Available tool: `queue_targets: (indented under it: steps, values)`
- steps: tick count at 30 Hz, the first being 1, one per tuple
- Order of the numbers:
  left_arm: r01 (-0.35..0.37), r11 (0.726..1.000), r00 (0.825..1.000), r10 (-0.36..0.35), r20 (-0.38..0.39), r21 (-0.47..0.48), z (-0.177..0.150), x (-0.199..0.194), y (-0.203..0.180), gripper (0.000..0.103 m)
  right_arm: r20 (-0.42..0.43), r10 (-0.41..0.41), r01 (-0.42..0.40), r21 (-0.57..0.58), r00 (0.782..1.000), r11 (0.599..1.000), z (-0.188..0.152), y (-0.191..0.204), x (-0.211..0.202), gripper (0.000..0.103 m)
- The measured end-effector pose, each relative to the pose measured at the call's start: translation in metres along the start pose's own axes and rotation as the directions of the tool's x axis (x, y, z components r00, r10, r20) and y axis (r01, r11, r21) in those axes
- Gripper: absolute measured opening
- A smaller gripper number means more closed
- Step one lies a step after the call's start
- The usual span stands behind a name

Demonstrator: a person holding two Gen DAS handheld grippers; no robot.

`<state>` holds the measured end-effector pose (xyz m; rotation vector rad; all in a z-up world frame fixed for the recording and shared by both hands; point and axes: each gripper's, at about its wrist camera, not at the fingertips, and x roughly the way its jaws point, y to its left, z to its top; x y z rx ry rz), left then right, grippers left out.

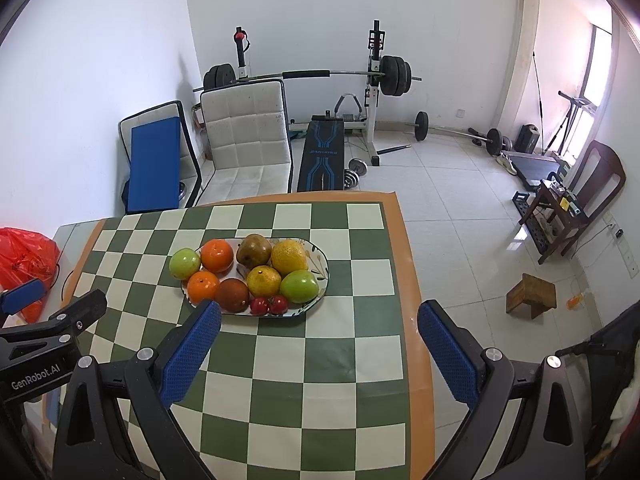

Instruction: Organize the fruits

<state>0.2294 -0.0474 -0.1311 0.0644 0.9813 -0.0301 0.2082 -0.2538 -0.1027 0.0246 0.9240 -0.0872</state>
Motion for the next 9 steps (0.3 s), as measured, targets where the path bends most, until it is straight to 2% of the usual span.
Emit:
queue_targets:
  steps: [9]
  values:
    - [0.001,1.000,1.000,-0.001,0.004,-0.003,0.0004,-0.0002,0.0004,0.103,0.000,0.002,-0.002,0.007,1.000,1.000,-0.0018,-0.0012,-0.0061,0.101]
